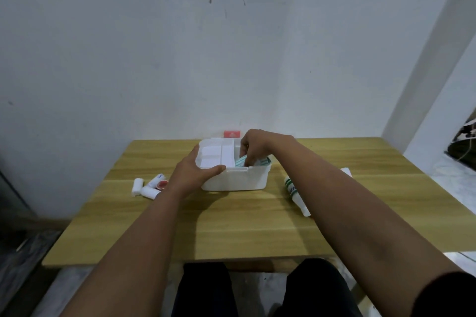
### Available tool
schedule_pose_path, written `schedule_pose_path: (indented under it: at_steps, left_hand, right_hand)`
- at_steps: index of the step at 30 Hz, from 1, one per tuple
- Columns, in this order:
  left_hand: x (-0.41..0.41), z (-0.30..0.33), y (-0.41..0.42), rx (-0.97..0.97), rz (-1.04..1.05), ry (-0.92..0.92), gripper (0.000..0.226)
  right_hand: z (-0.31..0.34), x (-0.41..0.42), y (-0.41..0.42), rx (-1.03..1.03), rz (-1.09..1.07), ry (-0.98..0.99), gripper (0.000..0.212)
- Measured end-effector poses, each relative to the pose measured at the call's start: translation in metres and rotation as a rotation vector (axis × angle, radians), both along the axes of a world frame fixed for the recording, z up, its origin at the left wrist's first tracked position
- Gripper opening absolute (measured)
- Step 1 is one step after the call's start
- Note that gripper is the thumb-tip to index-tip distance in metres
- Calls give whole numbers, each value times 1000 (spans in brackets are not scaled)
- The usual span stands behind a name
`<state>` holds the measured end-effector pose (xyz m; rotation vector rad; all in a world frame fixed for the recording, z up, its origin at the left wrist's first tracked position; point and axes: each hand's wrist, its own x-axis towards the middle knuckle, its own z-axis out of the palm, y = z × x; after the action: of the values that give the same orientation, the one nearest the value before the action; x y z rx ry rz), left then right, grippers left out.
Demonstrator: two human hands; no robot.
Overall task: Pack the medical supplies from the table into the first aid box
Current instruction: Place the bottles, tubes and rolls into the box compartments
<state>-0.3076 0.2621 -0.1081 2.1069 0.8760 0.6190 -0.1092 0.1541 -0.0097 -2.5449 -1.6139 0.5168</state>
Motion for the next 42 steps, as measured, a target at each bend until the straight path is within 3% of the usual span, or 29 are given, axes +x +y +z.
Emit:
schedule_pose_path:
  at_steps: [6,15,19,25,34,42]
  left_hand:
    - [-1,2,-2,13,-14,-14,98]
    - [-3,2,-2,2,-22,-31,98]
    - [-2,3,-5,13,-13,-47,93]
    - [-3,6,-9,24,-10,-60,90]
    - [-4,9,-12,7,-28,-100,79]
    - [-4,10,-13,10,-10,-94,82]
  right_hand:
    - [-12,-11,2,-56,55,-31,16]
    - [-15,-11,-2,90,1,62,12]
    - [-6,-15,-6,222,-90,49,24]
    - [-22,-34,-4,113,-74,44,47]
    - [-41,-43,4,170,-161,89,75]
    - [-39,-54,11,110,-75,15,49]
